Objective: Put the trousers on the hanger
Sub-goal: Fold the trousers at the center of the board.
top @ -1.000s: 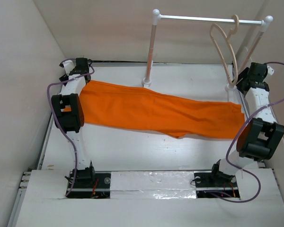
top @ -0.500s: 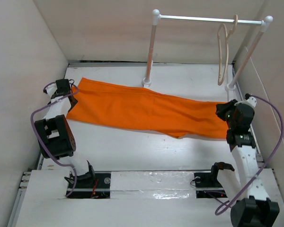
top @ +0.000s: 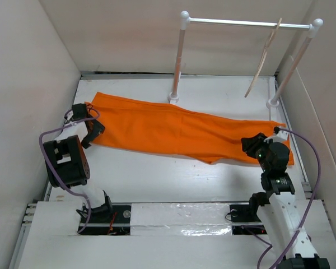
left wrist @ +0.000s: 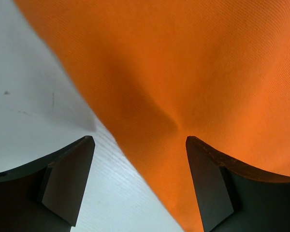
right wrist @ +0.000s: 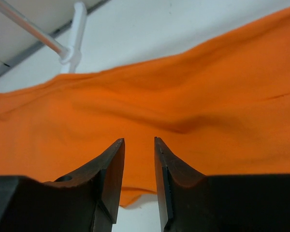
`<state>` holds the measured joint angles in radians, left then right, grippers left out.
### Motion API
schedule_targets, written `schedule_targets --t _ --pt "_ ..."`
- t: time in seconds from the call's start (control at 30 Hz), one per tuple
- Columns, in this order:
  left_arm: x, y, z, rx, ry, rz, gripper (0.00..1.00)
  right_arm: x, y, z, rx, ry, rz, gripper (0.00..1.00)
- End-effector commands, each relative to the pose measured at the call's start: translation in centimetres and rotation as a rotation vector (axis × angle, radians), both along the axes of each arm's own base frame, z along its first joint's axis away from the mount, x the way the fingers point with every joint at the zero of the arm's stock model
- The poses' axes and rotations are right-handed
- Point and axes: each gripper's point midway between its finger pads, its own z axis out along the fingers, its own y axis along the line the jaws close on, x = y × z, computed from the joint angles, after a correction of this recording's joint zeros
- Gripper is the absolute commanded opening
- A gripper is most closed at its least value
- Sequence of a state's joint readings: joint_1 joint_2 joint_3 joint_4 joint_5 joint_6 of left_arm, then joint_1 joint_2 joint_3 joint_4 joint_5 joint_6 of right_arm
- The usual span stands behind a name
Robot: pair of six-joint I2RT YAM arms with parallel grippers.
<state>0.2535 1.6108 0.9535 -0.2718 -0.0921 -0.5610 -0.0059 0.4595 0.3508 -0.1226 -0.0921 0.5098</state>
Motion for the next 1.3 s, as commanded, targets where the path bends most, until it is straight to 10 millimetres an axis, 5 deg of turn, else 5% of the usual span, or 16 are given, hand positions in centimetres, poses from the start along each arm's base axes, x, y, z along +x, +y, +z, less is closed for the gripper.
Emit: schedule_targets --t 0.0,0.1,0.23,0.4,0.53,0.8,1.0,1.07,1.13,1.27 --pt "2.0 0.1 0.3 0.025 -0.01 -0.008 0.75 0.8 0.5 0.3 -0.029 -0.033 0.042 0.39" --pt "2.8 0.4 -0.5 0.043 0.015 -0.004 0.75 1.3 0.5 -0.2 -0.037 -0.02 0.047 0.4" --pt "3.3 0.7 -1.3 0.137 0.09 -0.002 0.61 1.8 0.7 0.1 -0.052 -0.04 0.053 0.4" --pt "4.8 1.2 0.0 0.337 0.15 -0.012 0.56 2.1 1.5 0.6 -0.058 -0.052 0.082 0.4" --pt "3.7 3.0 -0.3 0.355 0.182 0.033 0.0 2.3 2.2 0.6 -0.08 -0.045 0.101 0.39" --pt "-3.8 7.1 0.2 0.373 0.247 0.213 0.0 2.5 3.5 0.3 -0.089 -0.031 0.113 0.41" --pt "-8.2 10.7 3.2 0.384 0.177 0.399 0.0 2.5 5.0 -0.5 -0.106 0.007 0.149 0.61" --pt "-8.1 10.7 4.1 0.373 0.123 0.416 0.04 2.5 5.3 -0.5 -0.119 0.014 0.155 0.63" --pt "-7.4 10.3 4.6 0.344 0.086 0.404 0.19 2.1 5.0 -1.1 -0.128 0.046 0.136 0.63" --pt "-2.8 7.1 8.4 0.332 -0.079 0.282 0.37 1.4 1.9 -2.6 -0.127 0.098 -0.034 0.7"
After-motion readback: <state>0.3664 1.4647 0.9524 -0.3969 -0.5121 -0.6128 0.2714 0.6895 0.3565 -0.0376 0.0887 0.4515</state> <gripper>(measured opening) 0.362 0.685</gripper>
